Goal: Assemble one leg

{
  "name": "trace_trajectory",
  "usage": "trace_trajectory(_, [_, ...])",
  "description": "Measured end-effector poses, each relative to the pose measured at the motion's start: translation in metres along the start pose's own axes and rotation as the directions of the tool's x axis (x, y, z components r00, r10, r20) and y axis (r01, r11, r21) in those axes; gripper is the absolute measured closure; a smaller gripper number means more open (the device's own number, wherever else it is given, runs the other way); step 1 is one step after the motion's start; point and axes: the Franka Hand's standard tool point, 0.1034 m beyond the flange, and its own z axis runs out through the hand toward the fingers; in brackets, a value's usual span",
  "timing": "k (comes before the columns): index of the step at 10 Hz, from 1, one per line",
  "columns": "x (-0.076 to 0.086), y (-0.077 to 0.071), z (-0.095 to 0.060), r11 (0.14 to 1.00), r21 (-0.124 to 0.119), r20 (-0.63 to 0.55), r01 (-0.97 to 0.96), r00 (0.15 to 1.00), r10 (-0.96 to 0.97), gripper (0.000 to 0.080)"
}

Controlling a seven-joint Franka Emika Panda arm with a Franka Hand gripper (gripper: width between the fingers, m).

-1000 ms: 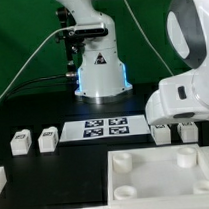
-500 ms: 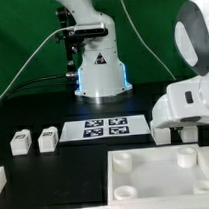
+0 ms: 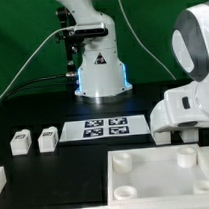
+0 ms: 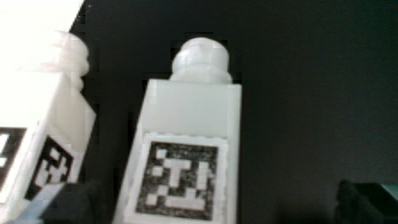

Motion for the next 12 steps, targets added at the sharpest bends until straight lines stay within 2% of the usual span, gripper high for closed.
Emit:
trace_trajectory(1, [0.0, 0.0, 0.0, 1.0, 0.0, 0.0, 0.0, 1.0, 0.0, 0.0286])
trace_trajectory(2, [0.0, 0.0, 0.0, 1.0, 0.0, 0.0, 0.0, 1.0, 0.0, 0.0286])
trace_trajectory(3, [0.0, 0.0, 0.0, 1.0, 0.0, 0.0, 0.0, 1.0, 0.0, 0.0424])
trace_trajectory(4, [-0.0001, 0.0, 0.0, 1.0, 0.0, 0.0, 0.0, 1.0, 0.0, 0.0509])
trace_trajectory(12, [0.0002, 0.0012, -0.0011, 1.0, 0.001, -0.001, 0.003, 1.0, -0.003, 0.0508])
